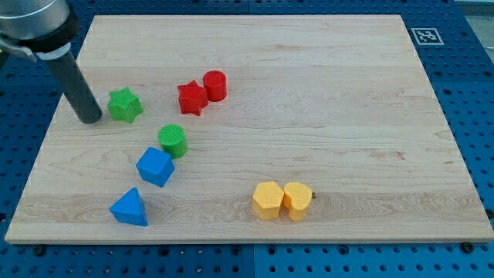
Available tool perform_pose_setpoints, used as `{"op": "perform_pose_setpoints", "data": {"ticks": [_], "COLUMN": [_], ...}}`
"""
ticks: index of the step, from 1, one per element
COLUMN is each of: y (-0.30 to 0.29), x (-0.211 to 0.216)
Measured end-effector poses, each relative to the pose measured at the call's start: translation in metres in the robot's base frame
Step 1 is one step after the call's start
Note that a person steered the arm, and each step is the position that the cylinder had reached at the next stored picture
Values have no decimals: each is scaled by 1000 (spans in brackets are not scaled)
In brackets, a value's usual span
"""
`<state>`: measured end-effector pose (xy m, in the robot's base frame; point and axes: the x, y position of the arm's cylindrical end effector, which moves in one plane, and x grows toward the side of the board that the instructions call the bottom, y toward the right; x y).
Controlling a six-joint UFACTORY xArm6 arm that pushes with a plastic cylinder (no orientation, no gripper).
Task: Push the green star into the red star
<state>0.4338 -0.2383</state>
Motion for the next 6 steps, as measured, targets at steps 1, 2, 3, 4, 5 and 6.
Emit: {"op": "perform_pose_setpoints", "data": {"ticks": [1, 2, 3, 4, 5, 6], "y": [21, 55, 103, 107, 83, 93], "x": [-8, -8, -8, -7, 26, 63]}}
